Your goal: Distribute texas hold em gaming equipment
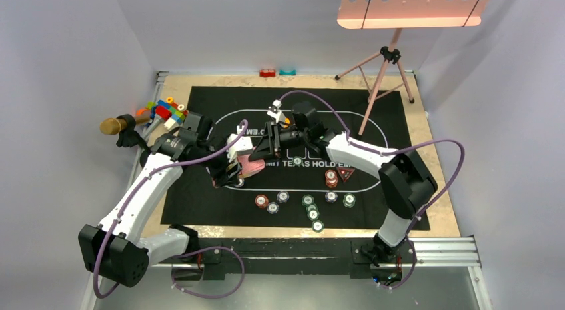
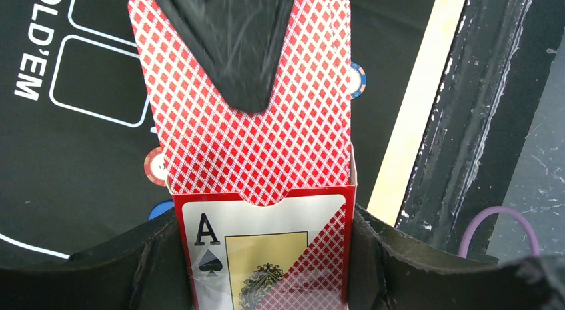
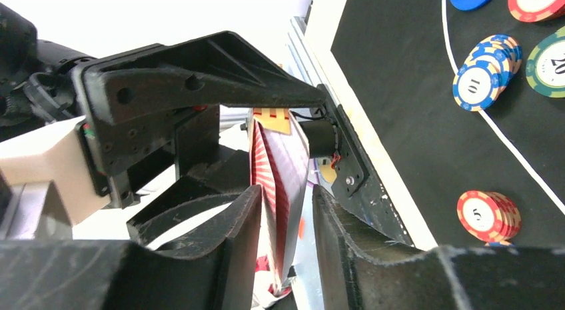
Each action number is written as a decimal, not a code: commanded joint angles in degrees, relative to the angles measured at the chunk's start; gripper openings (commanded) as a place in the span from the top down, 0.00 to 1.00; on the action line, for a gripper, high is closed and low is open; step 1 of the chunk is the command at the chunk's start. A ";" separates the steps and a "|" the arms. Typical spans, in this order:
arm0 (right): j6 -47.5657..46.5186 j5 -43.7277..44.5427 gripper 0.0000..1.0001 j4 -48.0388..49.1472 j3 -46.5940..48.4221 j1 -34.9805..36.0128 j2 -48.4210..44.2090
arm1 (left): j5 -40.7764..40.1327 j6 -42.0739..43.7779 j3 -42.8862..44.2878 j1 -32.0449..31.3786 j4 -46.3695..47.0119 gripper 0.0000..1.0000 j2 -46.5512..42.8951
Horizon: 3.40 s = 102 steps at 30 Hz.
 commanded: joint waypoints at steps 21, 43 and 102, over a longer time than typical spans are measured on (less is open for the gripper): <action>-11.10 4.61 0.72 -12.71 0.10 -2.03 -7.71 | 0.04 -0.25 1.08 -0.26 3.23 1.00 -0.09; -11.94 3.51 0.82 -14.55 -0.06 -6.41 -11.49 | 1.14 -0.28 0.73 -0.17 2.92 1.00 -0.67; 0.65 9.02 1.00 -2.11 42.33 0.44 40.72 | 2.46 -0.71 3.80 0.62 -3.06 1.00 -4.39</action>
